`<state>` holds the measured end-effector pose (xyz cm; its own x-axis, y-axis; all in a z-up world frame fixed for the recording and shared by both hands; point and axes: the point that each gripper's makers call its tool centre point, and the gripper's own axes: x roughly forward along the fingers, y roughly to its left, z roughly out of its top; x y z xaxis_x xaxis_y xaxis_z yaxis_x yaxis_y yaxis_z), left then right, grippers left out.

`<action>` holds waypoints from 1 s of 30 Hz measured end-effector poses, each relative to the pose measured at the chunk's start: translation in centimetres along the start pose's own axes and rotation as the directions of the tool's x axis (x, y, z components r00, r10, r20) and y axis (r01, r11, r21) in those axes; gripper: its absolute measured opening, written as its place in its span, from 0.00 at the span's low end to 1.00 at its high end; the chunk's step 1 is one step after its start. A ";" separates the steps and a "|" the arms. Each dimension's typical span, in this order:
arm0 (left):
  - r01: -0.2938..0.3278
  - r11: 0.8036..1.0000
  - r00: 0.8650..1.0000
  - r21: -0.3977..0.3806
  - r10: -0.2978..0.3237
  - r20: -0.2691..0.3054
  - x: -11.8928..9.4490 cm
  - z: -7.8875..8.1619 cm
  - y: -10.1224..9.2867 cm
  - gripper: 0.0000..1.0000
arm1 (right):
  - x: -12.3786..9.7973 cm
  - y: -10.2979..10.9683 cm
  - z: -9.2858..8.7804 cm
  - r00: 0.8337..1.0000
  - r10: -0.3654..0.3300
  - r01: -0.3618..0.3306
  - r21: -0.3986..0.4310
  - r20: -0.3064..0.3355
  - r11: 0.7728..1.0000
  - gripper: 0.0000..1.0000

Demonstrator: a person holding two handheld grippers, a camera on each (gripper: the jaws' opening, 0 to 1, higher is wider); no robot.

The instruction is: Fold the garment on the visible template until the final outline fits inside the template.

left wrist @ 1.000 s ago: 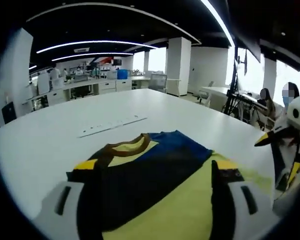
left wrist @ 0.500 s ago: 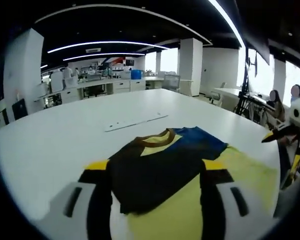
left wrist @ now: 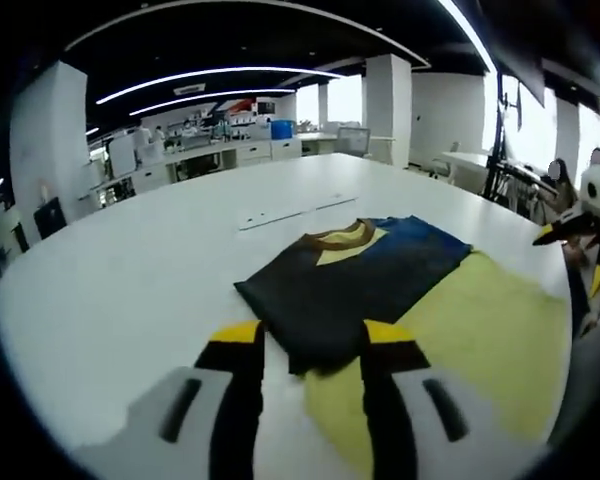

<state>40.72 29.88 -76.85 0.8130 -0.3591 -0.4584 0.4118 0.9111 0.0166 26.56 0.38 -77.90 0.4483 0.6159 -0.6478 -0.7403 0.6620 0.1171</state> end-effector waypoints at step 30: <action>0.026 0.992 0.982 0.123 -0.002 -0.191 2.6 -5.3 1.1 0.10 | -0.3 -1.0 -0.9 0.998 -0.045 0.046 0.017 -0.034 0.999 0.99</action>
<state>41.05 31.02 -82.73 0.7183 -0.3160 -0.6198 0.4806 0.8695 0.1136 26.75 -0.88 -78.47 0.4640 0.5702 -0.6779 -0.7104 0.6967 0.0996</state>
